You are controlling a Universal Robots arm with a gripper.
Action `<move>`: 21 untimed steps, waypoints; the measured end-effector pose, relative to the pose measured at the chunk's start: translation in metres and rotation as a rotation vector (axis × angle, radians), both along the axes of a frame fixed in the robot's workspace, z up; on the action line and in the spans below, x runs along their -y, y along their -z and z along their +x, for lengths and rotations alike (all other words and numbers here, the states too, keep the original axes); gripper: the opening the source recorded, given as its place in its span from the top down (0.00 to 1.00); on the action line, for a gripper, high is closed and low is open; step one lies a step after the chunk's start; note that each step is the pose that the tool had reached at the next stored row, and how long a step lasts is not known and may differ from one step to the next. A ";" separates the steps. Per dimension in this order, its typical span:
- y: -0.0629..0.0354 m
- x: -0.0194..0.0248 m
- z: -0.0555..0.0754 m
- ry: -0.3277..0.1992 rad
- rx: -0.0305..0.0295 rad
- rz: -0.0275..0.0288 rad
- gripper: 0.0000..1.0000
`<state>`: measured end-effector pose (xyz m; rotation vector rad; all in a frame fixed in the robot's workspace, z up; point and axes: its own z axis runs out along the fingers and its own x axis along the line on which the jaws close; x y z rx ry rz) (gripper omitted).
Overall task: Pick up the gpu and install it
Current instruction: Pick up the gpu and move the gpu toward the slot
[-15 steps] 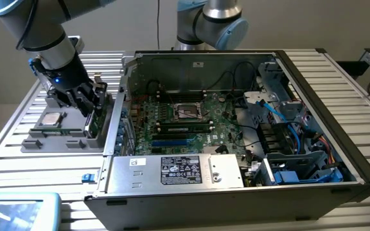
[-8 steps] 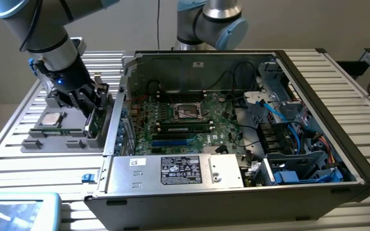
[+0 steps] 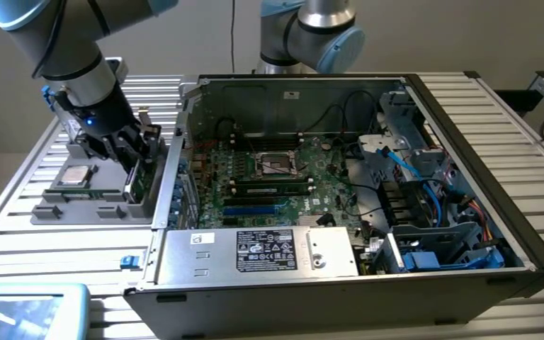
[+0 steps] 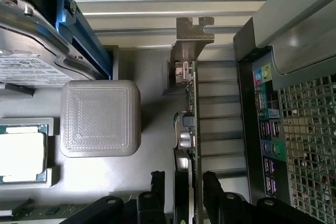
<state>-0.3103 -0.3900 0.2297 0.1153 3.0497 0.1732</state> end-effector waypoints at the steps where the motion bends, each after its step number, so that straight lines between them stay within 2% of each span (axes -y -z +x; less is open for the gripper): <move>1: 0.0003 0.0000 0.000 0.003 0.0001 0.0000 0.56; 13: 0.0021 0.0010 0.000 0.015 -0.0011 0.0000 0.56; 15: 0.0022 0.0010 0.000 0.015 -0.0018 0.0000 0.58; 17: 0.0022 0.0010 0.000 0.014 -0.0024 -0.0001 0.71; 21: 0.0024 0.0010 0.000 0.012 -0.0027 -0.0001 0.72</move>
